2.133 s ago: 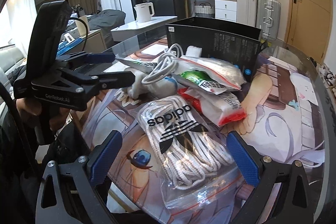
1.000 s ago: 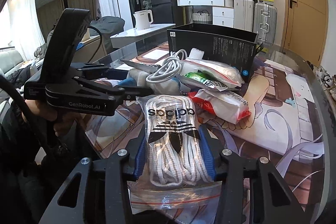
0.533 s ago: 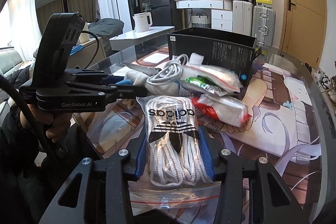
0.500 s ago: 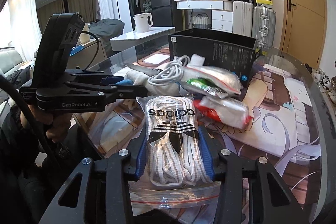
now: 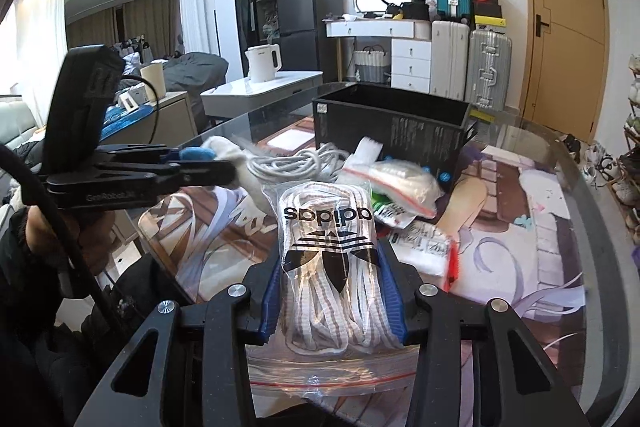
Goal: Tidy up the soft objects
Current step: 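Grasp the adidas rope bag with the right tool while the left tool grasps the plush toy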
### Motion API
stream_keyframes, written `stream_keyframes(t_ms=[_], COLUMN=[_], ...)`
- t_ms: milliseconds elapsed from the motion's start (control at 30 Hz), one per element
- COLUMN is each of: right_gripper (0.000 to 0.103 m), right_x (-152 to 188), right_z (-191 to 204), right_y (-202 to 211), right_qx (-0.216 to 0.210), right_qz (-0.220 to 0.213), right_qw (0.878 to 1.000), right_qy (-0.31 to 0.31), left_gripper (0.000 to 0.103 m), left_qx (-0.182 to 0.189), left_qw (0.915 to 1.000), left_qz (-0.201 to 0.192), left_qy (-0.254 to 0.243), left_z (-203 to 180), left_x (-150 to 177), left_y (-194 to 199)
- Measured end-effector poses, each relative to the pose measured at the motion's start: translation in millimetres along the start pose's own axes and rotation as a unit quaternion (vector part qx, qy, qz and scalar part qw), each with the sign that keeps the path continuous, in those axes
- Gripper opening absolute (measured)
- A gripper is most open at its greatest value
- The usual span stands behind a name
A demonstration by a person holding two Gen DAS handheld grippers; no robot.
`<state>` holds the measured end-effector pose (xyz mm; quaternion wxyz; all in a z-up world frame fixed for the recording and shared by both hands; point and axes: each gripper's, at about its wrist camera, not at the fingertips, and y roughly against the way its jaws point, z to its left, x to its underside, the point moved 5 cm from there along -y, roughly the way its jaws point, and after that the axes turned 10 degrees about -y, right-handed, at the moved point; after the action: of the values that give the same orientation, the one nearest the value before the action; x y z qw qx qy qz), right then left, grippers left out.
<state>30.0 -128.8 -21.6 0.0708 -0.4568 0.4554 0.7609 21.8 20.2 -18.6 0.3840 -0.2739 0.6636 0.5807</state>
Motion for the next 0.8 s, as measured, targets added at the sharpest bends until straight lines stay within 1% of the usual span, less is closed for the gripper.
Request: stream_keyframes(t_ms=[400,567,800], right_gripper=[0.043,0.043,0.043], right_x=[-27.7,-38.9,-55.6], right_z=[-7.8,-13.2,-20.9], right_y=[19.0,21.6,20.3], right_qx=[0.022,0.037,0.051], right_qz=[-0.042,-0.052,-0.06], right_qw=[0.999,0.998,0.996], right_qy=[-0.008,-0.015,-0.03], left_gripper=[0.032,0.032,0.032], left_qx=[0.003,-0.011,-0.019], left_qw=[0.9993,0.9989,0.9984], left_qz=[-0.035,-0.043,-0.052], left_qy=[-0.009,-0.014,-0.011], left_z=[-5.5,-1.2,5.0], left_x=[-30.9,-41.1,-54.5], left_y=[17.6,19.2,11.9])
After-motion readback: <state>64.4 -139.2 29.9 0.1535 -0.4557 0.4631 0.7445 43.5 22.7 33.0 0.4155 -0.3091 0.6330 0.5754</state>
